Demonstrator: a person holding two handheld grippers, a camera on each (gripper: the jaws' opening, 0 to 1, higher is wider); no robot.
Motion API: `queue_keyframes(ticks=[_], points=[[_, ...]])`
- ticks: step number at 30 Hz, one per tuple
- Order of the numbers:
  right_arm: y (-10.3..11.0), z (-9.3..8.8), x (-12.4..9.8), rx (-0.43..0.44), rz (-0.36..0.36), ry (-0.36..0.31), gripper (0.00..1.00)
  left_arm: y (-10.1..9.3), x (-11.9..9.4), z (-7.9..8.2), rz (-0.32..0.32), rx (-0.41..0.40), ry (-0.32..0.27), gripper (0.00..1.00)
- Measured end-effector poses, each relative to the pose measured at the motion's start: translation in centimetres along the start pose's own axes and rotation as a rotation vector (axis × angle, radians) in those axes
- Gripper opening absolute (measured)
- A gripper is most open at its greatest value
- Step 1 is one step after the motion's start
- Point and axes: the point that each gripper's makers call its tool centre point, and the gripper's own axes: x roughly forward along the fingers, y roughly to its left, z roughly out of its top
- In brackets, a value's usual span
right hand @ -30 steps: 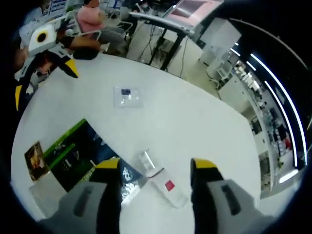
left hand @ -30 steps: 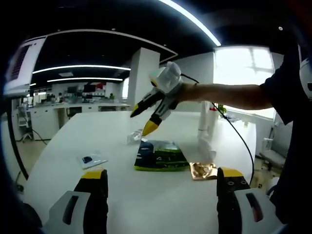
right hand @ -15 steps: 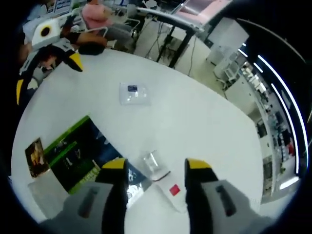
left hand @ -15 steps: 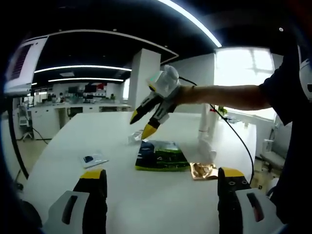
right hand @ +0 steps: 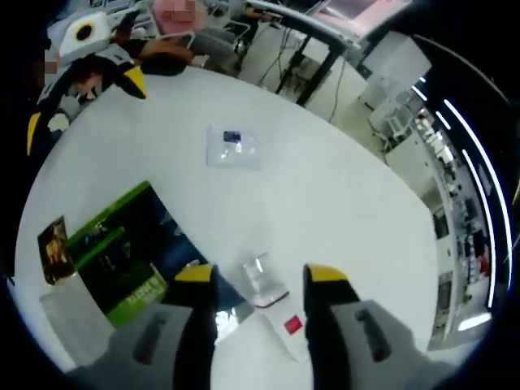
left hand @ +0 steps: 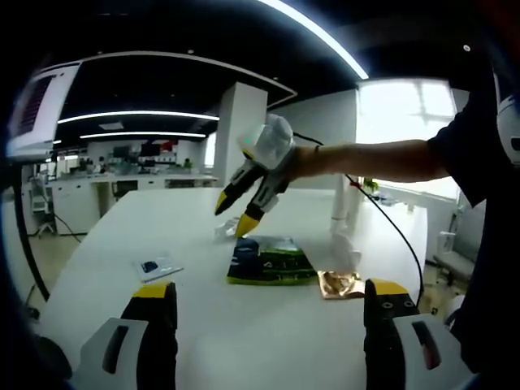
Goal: Arrange the skincare products in the storage area until every visible bottle or jar stands upright without overlapping.
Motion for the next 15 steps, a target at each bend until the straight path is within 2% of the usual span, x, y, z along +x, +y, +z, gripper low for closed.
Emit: queue_keyframes(ticks=[15], points=[[0.08,-0.02,0.81,-0.035,0.037,0.037,0.34,-0.2,-0.01,-0.27,0.0,-0.004,0.013,0.97]])
